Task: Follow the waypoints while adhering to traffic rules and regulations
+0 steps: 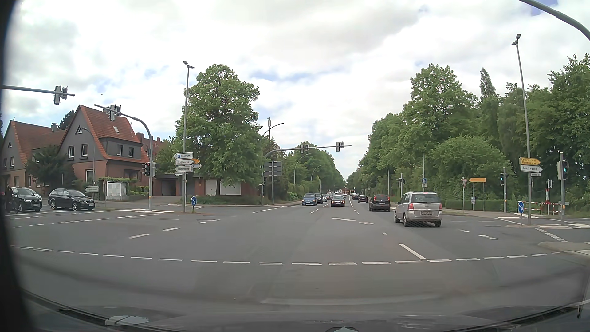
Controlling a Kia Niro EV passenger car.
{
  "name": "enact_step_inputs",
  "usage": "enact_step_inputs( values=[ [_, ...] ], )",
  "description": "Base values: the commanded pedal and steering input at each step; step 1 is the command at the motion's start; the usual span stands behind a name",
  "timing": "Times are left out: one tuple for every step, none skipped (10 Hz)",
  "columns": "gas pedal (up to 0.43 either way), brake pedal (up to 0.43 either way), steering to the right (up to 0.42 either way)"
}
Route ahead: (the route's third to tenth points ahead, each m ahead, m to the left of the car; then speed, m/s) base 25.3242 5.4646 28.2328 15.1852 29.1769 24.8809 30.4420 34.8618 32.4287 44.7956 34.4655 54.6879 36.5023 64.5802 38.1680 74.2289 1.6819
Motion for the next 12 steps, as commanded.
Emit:
enact_step_inputs(
  values=[
    [0.461,0.000,0.008],
    [0.469,0.000,0.008],
    [0.469,0.000,0.008],
    [0.469,0.000,0.009],
    [0.469,0.000,0.008],
    [0.469,0.000,0.009],
    [0.469,0.000,0.009],
    [0.469,0.000,0.011],
    [0.469,0.000,0.014],
    [0.469,0.000,0.018],
    [0.461,0.000,0.019],
    [0.461,0.000,0.019]
  ],
)
